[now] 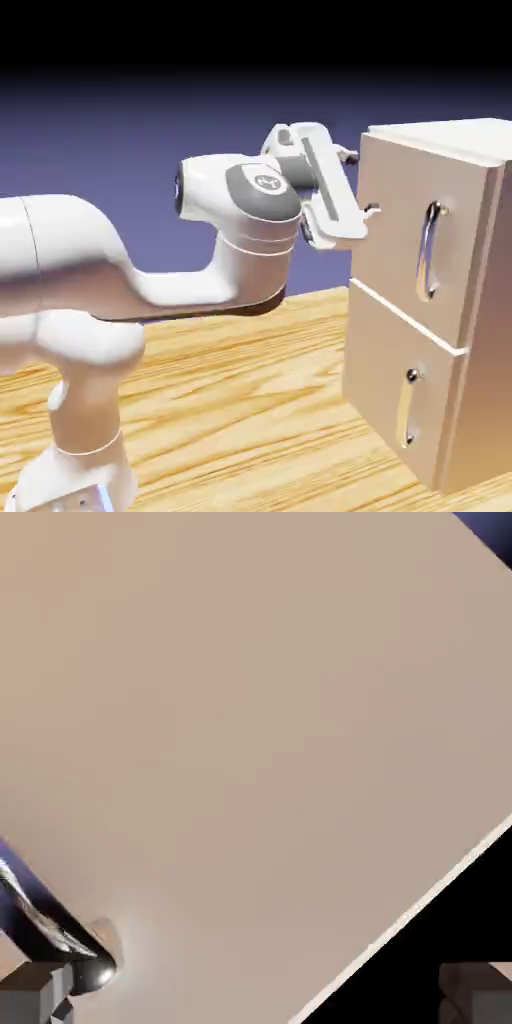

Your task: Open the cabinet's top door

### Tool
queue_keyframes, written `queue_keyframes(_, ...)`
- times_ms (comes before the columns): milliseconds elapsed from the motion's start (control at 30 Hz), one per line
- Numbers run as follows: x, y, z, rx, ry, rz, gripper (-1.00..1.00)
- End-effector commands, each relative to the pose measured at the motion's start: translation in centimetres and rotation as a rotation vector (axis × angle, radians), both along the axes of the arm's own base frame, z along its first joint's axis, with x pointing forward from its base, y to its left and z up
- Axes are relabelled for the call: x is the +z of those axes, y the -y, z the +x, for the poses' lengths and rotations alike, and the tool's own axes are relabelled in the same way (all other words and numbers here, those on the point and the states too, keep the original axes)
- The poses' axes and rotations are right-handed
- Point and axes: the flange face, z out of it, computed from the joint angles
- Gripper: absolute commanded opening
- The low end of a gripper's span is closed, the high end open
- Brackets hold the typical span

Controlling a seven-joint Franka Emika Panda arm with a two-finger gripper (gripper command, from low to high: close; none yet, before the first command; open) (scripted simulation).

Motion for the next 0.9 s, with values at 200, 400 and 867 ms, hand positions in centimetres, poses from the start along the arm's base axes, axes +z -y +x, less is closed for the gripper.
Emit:
queue_keyframes(200,-4.2,3.0,1.4,0.018,0.054,-0.299,0.00)
queue_keyframes(400,-8.8,5.0,3.0,0.035,0.087,-0.556,0.00)
queue_keyframes(867,-9.8,3.4,5.7,-0.068,0.059,-0.608,-1.00)
